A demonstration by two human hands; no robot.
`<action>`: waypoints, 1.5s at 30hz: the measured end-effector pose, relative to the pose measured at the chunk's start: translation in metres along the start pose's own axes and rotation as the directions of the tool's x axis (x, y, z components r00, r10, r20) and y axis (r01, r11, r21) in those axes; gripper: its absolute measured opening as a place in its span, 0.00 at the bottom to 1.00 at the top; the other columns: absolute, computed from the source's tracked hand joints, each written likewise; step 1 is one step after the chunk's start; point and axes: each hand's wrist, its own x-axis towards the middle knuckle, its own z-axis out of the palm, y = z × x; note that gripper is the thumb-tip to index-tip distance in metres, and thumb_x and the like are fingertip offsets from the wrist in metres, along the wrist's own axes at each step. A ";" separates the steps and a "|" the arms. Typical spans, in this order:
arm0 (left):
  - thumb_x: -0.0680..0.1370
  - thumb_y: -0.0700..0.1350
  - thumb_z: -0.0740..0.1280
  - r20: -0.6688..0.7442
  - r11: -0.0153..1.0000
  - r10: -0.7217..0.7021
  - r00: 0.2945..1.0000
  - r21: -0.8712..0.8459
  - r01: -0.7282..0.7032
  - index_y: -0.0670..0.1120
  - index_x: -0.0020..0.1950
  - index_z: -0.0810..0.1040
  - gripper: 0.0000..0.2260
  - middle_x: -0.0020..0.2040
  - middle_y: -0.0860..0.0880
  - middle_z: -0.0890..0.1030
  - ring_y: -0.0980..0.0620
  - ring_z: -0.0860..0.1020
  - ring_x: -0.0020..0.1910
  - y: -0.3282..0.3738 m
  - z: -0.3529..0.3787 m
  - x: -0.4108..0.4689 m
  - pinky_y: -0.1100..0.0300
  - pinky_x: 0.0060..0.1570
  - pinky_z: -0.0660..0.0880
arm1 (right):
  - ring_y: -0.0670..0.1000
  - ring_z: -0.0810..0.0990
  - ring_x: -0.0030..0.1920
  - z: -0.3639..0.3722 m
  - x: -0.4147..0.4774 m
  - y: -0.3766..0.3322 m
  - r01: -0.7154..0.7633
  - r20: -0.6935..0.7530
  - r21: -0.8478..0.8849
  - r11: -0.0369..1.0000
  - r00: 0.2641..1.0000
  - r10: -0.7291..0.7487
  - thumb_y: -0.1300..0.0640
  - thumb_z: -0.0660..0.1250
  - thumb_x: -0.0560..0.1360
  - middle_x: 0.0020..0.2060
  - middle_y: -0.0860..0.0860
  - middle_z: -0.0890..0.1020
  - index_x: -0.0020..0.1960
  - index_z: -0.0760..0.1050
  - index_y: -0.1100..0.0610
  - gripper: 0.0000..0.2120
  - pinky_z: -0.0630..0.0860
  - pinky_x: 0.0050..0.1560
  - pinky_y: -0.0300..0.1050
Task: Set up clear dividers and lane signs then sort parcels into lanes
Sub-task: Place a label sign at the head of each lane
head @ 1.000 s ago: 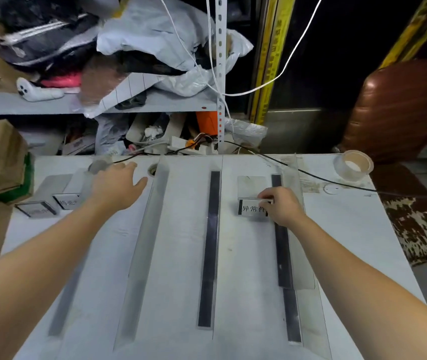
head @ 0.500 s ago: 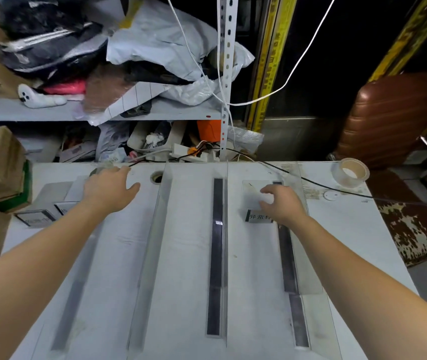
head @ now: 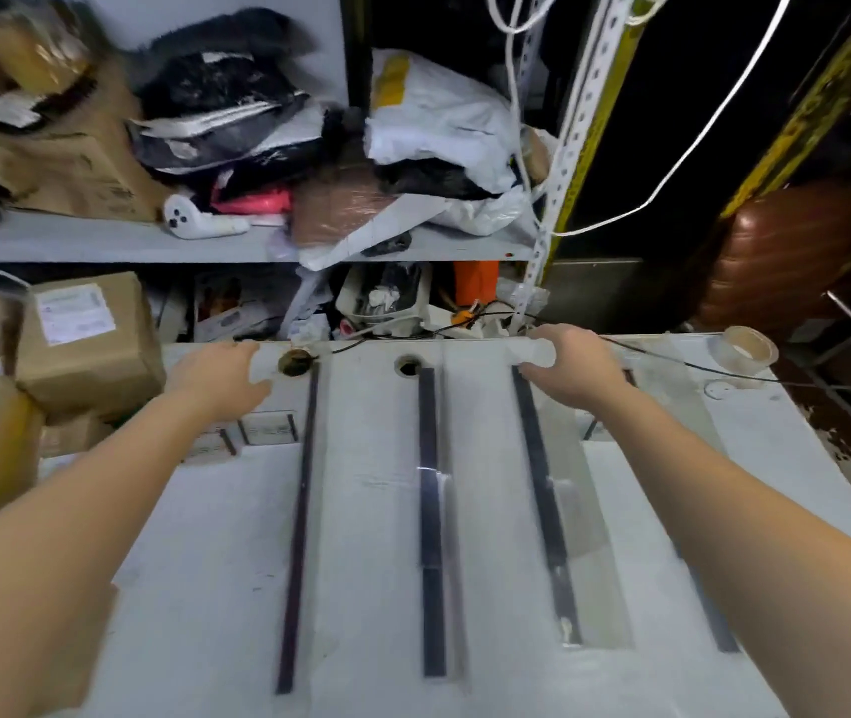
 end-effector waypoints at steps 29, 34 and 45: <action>0.76 0.36 0.63 0.143 0.947 0.271 0.952 0.137 -0.290 0.47 0.54 0.79 0.10 0.50 0.45 0.79 0.41 0.80 0.51 -0.126 0.100 0.033 0.56 0.39 0.69 | 0.52 0.74 0.69 0.162 -0.018 -0.304 0.243 0.224 0.237 0.940 0.929 -0.296 0.52 0.70 0.77 0.69 0.48 0.78 0.71 0.75 0.52 0.22 0.73 0.66 0.48; 0.77 0.36 0.64 0.137 0.959 0.256 0.957 0.089 -0.270 0.49 0.48 0.78 0.08 0.45 0.49 0.74 0.43 0.78 0.47 -0.135 0.096 0.034 0.56 0.40 0.69 | 0.53 0.73 0.71 0.163 -0.009 -0.308 0.246 0.241 0.249 0.937 0.921 -0.306 0.53 0.69 0.78 0.70 0.49 0.77 0.71 0.75 0.53 0.22 0.72 0.69 0.49; 0.81 0.46 0.68 0.055 0.950 0.312 0.949 -0.011 -0.311 0.46 0.46 0.79 0.06 0.43 0.48 0.79 0.45 0.77 0.42 -0.136 0.077 0.026 0.52 0.40 0.74 | 0.52 0.76 0.68 0.170 -0.003 -0.306 0.266 0.252 0.277 0.923 0.907 -0.337 0.55 0.70 0.76 0.67 0.49 0.80 0.70 0.76 0.53 0.21 0.74 0.67 0.49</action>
